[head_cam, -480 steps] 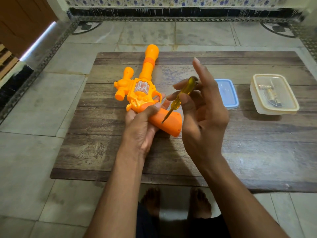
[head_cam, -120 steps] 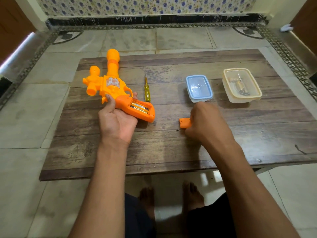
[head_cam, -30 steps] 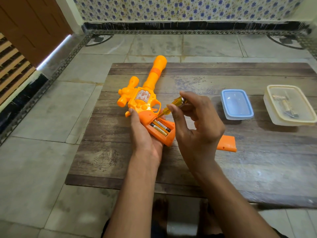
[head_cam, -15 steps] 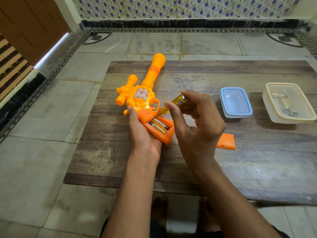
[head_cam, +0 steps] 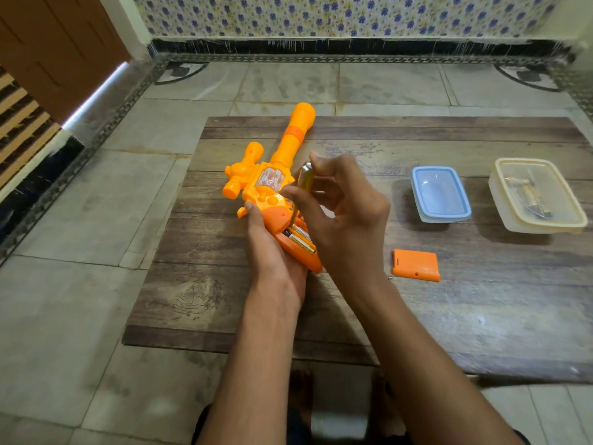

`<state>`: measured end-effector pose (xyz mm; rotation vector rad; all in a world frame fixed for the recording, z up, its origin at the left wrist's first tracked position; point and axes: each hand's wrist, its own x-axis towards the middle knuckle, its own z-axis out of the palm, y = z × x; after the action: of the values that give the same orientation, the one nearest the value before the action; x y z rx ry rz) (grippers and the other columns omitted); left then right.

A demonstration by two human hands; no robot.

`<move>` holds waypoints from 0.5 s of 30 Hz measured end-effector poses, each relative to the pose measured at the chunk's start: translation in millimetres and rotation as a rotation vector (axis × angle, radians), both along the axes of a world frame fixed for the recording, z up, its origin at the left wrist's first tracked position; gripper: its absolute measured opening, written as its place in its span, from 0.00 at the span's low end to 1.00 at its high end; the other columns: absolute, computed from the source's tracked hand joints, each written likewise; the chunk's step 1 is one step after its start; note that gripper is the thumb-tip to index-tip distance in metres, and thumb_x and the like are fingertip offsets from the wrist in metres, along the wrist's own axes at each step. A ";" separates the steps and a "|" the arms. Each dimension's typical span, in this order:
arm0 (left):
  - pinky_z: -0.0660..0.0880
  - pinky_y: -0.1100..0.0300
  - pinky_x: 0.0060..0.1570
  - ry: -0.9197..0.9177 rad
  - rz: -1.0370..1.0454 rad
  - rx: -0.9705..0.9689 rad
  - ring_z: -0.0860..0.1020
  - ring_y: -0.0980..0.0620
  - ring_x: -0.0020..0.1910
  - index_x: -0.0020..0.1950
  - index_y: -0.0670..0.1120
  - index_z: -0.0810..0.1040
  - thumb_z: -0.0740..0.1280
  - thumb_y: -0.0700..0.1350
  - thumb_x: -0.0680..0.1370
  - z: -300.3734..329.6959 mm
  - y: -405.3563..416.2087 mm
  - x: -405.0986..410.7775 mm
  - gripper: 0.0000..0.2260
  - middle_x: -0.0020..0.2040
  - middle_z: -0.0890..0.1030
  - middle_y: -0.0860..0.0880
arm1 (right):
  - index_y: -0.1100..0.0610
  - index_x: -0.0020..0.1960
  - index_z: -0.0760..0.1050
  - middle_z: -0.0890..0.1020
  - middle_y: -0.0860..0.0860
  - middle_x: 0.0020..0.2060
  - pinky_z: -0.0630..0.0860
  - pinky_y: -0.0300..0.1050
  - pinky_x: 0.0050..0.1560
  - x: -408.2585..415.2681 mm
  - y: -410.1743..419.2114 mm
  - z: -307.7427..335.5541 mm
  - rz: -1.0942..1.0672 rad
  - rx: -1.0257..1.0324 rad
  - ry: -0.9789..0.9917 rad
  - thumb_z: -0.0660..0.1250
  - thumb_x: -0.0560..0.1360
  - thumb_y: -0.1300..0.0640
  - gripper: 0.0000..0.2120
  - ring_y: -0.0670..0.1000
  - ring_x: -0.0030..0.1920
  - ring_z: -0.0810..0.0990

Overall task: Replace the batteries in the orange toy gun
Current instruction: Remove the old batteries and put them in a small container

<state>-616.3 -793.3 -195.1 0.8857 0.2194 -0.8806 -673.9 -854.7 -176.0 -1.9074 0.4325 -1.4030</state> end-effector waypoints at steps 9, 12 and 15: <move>0.71 0.37 0.70 0.059 0.137 0.038 0.80 0.39 0.62 0.60 0.47 0.83 0.52 0.67 0.83 -1.1 -3.2 2.9 0.29 0.53 0.85 0.40 | 0.66 0.54 0.79 0.84 0.52 0.45 0.85 0.52 0.43 34.0 -29.3 19.4 0.208 0.104 0.143 0.81 0.71 0.59 0.18 0.50 0.43 0.86; 0.73 0.37 0.68 0.066 0.144 0.082 0.81 0.39 0.64 0.63 0.48 0.82 0.53 0.68 0.82 -0.6 -4.5 3.5 0.30 0.59 0.85 0.39 | 0.66 0.54 0.80 0.85 0.54 0.44 0.85 0.50 0.41 41.4 -33.4 21.0 0.224 0.144 0.138 0.81 0.70 0.61 0.17 0.50 0.41 0.87; 0.76 0.40 0.66 0.020 0.117 0.147 0.84 0.42 0.59 0.62 0.49 0.83 0.53 0.69 0.82 0.3 -5.2 -0.5 0.30 0.52 0.87 0.42 | 0.65 0.52 0.80 0.85 0.53 0.42 0.85 0.50 0.40 50.5 -37.6 24.1 0.209 0.166 0.182 0.81 0.70 0.60 0.16 0.48 0.39 0.87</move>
<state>-616.9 -798.5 -194.8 0.9903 0.3534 -0.7715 -623.4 -892.3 -151.9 -1.8902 0.4091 -1.0318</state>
